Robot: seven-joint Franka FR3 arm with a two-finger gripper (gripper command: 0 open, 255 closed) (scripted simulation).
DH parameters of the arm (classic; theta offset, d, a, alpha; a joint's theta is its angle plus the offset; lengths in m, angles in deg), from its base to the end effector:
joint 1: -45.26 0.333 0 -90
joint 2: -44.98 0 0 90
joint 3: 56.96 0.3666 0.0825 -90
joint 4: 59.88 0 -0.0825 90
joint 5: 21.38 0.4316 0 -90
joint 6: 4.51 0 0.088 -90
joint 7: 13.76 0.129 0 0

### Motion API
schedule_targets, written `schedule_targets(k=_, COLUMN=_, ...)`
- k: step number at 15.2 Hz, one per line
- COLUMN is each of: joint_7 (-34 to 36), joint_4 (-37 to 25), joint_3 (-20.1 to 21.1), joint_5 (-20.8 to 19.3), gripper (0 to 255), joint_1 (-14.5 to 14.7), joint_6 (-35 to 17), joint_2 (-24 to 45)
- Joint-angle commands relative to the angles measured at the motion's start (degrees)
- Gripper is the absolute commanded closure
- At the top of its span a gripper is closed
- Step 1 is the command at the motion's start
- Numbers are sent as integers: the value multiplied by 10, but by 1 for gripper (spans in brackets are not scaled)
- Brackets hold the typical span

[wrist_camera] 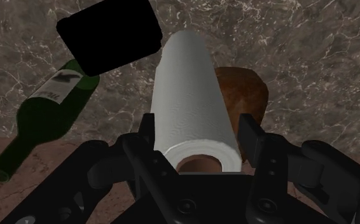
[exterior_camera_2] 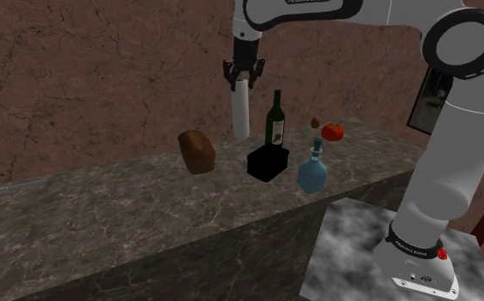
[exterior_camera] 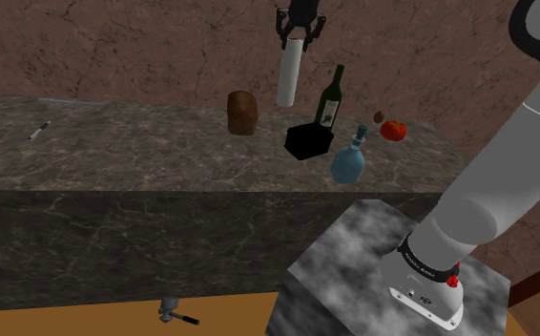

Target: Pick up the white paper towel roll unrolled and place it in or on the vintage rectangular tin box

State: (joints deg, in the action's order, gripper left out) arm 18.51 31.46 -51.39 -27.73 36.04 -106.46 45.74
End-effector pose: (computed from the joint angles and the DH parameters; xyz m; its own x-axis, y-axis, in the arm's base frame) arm 0.6284 -0.0525 0.6537 0.8009 -0.5637 0.2020 -0.5758 -0.8176 0.0017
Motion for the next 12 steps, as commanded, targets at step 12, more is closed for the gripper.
schedule_targets(k=12, joint_7=-157, joint_4=34, joint_3=-82, joint_5=26, gripper=255, joint_1=-69, joint_6=34, joint_2=-82)
